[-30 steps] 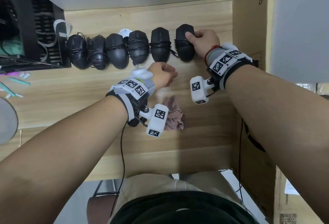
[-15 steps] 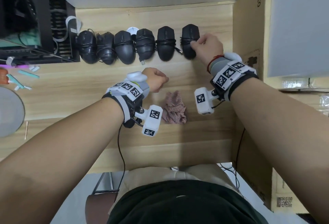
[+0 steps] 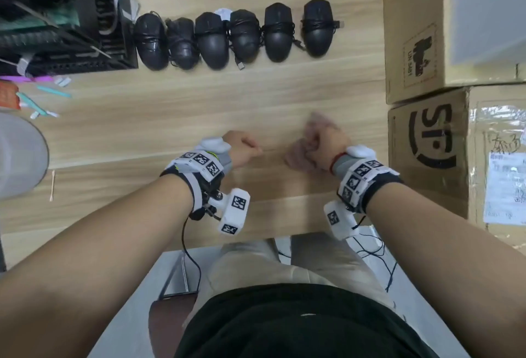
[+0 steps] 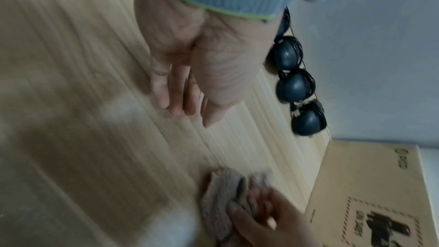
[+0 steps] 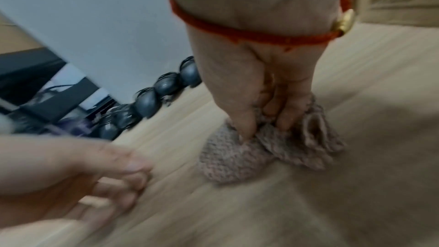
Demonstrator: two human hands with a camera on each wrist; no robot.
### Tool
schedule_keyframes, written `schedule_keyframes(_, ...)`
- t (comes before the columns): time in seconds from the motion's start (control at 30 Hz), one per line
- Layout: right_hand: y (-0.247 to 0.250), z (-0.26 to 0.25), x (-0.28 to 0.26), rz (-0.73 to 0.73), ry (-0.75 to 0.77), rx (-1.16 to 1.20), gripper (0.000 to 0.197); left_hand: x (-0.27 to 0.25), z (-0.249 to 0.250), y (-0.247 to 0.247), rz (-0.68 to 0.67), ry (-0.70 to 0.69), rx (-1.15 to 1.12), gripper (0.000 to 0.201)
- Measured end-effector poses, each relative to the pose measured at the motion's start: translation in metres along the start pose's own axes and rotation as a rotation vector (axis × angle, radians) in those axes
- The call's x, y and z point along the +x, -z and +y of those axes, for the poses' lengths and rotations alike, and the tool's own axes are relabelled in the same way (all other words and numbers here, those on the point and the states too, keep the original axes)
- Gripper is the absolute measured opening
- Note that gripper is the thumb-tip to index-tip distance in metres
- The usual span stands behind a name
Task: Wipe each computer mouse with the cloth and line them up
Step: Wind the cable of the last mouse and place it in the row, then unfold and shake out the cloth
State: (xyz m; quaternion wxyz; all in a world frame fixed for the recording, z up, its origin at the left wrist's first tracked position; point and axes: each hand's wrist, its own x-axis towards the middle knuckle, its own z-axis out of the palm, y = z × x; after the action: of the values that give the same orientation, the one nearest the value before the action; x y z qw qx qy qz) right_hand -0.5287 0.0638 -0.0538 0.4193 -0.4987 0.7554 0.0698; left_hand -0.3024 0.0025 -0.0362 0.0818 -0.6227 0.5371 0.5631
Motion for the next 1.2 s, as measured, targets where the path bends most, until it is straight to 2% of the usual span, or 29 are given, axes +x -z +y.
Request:
schedule_keyframes(0.07,-0.002,0.014,-0.007,0.166,-0.13,0.114,0.05,-0.003,-0.013,0.004,0.042,0.028,-0.037,0.007)
schedule_keyframes(0.13,-0.008,0.007,-0.015,0.222,-0.18,0.114,0.068,-0.008,-0.023,0.007,0.089,0.076,-0.088,0.005)
schedule_keyframes(0.17,-0.016,-0.003,-0.019,0.211,-0.138,0.082,0.075,-0.01,-0.029,0.006,0.109,0.107,-0.125,0.009)
schedule_keyframes(0.27,-0.055,-0.041,-0.037,0.069,0.152,0.018,0.079,-0.023,-0.05,-0.004,0.134,0.185,-0.239,0.019)
schedule_keyframes(0.33,-0.083,-0.053,-0.052,0.012,0.298,-0.108,0.076,-0.042,-0.067,-0.016,0.166,0.225,-0.316,0.014)
schedule_keyframes(0.4,-0.09,-0.046,-0.052,0.083,0.308,-0.112,0.075,-0.056,-0.079,-0.02,0.229,0.229,-0.312,0.003)
schedule_keyframes(0.47,-0.08,-0.024,-0.044,0.258,0.242,-0.09,0.068,-0.066,-0.091,-0.02,0.331,0.231,-0.176,0.03)
schedule_keyframes(0.5,-0.073,-0.009,-0.041,0.355,0.187,-0.102,0.061,-0.073,-0.098,-0.019,0.374,0.247,-0.032,0.043)
schedule_keyframes(0.57,-0.058,0.02,-0.039,0.474,0.067,-0.136,0.055,-0.086,-0.112,-0.014,0.383,0.297,0.299,0.058)
schedule_keyframes(0.6,-0.053,0.032,-0.038,0.498,0.009,-0.143,0.059,-0.09,-0.119,-0.012,0.368,0.325,0.41,0.062)
schedule_keyframes(0.67,-0.051,0.043,-0.037,0.448,-0.087,-0.147,0.075,-0.093,-0.131,-0.006,0.307,0.4,0.445,0.075)
schedule_keyframes(0.73,-0.057,0.035,-0.035,0.294,-0.104,-0.213,0.084,-0.091,-0.145,-0.001,0.254,0.441,0.398,0.098)
schedule_keyframes(0.77,-0.061,0.024,-0.036,0.206,-0.085,-0.279,0.089,-0.091,-0.151,0.001,0.257,0.438,0.389,0.105)
schedule_keyframes(0.87,-0.082,-0.028,-0.049,0.014,0.073,-0.406,0.115,-0.092,-0.169,0.011,0.35,0.384,0.399,0.103)
schedule_keyframes(0.93,-0.107,-0.068,-0.065,-0.071,0.27,-0.398,0.112,-0.091,-0.18,0.019,0.376,0.358,0.424,0.107)
schedule_keyframes(1.03,-0.152,-0.11,-0.09,-0.211,0.516,-0.408,0.087,-0.093,-0.192,0.033,0.374,0.32,0.505,0.107)
schedule_keyframes(1.1,-0.158,-0.111,-0.094,-0.213,0.53,-0.407,0.083,-0.095,-0.196,0.037,0.376,0.281,0.508,0.103)
schedule_keyframes(1.13,-0.157,-0.106,-0.094,-0.173,0.485,-0.372,0.083,-0.096,-0.199,0.042,0.375,0.254,0.507,0.101)
schedule_keyframes(1.2,-0.151,-0.084,-0.094,-0.031,0.299,-0.259,0.087,-0.094,-0.207,0.05,0.375,0.213,0.539,0.098)
